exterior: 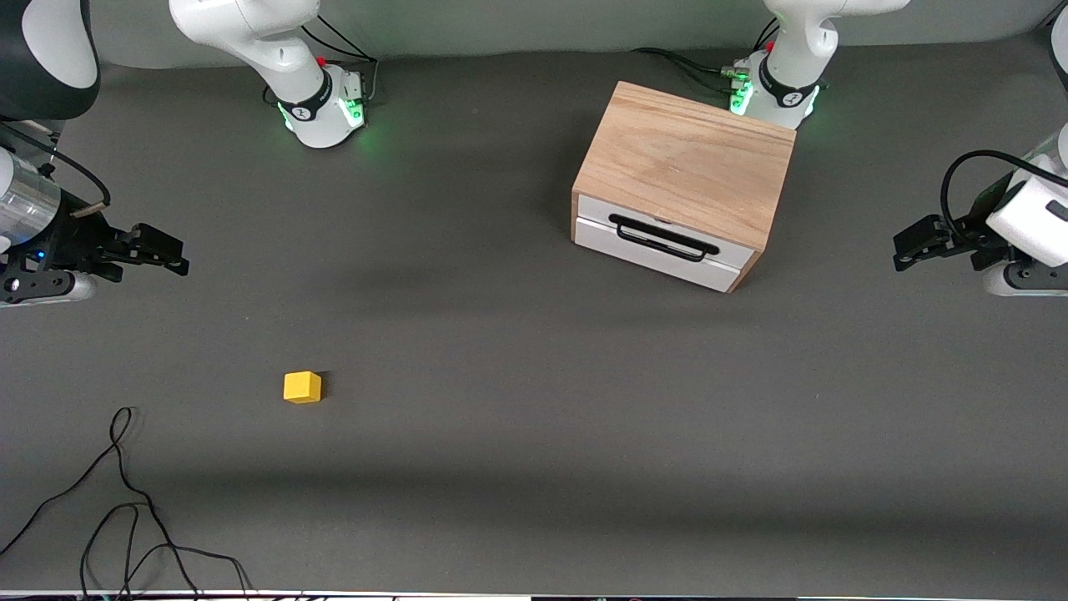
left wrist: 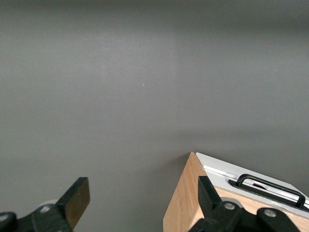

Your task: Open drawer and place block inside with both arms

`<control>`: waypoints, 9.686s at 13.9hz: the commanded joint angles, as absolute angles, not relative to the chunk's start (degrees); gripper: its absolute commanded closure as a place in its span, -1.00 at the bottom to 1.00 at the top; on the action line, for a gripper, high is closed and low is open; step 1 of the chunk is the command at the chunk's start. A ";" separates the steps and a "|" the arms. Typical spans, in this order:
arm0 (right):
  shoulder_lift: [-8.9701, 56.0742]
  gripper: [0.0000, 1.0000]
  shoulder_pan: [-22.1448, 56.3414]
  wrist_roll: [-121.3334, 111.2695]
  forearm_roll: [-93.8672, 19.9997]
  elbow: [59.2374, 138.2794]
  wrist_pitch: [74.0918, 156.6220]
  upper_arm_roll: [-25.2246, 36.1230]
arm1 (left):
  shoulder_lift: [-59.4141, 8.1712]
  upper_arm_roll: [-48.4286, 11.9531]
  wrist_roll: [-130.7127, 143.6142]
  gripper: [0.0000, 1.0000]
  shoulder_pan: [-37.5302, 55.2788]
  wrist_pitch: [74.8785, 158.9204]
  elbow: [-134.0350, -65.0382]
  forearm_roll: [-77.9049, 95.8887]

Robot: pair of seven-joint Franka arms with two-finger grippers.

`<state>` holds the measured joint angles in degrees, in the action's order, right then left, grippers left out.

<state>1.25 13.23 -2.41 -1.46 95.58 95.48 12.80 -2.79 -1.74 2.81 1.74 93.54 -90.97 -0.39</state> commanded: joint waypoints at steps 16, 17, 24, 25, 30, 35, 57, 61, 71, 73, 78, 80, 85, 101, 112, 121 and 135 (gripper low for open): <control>3.34 -1.00 13.71 -2.46 -2.11 94.83 95.36 13.18 | -2.90 -4.39 16.99 -1.00 4.64 89.74 -91.14 -0.61; 3.60 -1.00 13.80 -2.46 -2.11 94.75 95.54 13.18 | -2.99 -5.00 20.53 -1.00 5.62 89.82 -91.06 -0.53; 3.96 -1.00 13.45 -2.64 -2.20 94.83 96.15 13.27 | -6.68 -6.15 60.77 -1.00 17.66 92.20 -89.91 2.18; 3.96 -1.00 13.36 -2.64 -2.20 94.83 96.15 13.27 | -7.11 -6.24 65.00 -1.00 18.45 92.37 -89.83 2.46; 3.96 -1.00 13.36 -2.64 -2.02 94.83 95.80 13.18 | -11.51 -6.24 90.22 -1.00 24.25 92.02 -87.10 1.67; 3.78 -1.00 12.13 -2.81 -1.58 94.92 94.84 12.66 | -13.36 -6.33 97.97 -1.00 26.72 92.02 -87.19 2.28; 7.56 -1.00 11.87 -3.43 -1.67 95.19 100.19 12.39 | -21.18 -6.42 102.48 -1.00 27.60 105.29 -101.16 1.14; 8.26 -1.00 11.87 -3.52 -1.76 95.45 101.07 12.39 | -21.27 -6.42 102.57 -1.00 27.95 107.40 -103.79 1.05; 9.58 -1.00 12.13 -3.52 -1.85 96.24 101.77 12.39 | -23.46 -6.50 102.92 -1.00 29.18 110.03 -104.77 1.23; 9.84 -1.00 12.39 -3.52 -1.76 96.33 102.57 12.39 | -23.90 -6.50 102.75 -1.00 29.09 110.65 -104.24 1.14; 10.02 -1.00 12.30 -3.52 -1.58 96.33 103.01 12.48 | -25.13 -6.24 102.22 -1.00 28.21 110.74 -101.61 0.09; 9.93 -1.00 12.22 -3.52 -1.58 96.33 102.75 12.65 | -26.45 -5.98 102.22 -1.00 28.21 110.74 -99.85 0.09; 9.58 -1.00 11.87 -3.60 -1.49 96.33 102.48 13.18 | -30.49 -5.89 102.22 -1.00 28.12 110.74 -94.05 -0.88; 11.69 -1.00 11.95 -3.60 -1.58 95.80 106.70 12.66 | -37.79 -5.36 102.30 -1.00 27.69 122.16 -83.76 -3.51; 11.69 -1.00 11.87 -5.71 -2.11 96.06 106.52 13.09 | -39.99 -5.36 102.30 -1.00 27.60 127.52 -79.54 -4.83; 11.95 -1.00 11.95 -5.54 -2.20 95.89 106.26 13.10 | -34.74 -5.45 92.94 -1.00 24.80 122.64 -76.11 -7.91; 29.95 -1.00 14.85 -5.63 -6.86 102.65 136.30 12.39 | -10.03 -5.71 27.19 -1.00 0.36 90.27 -81.55 1.85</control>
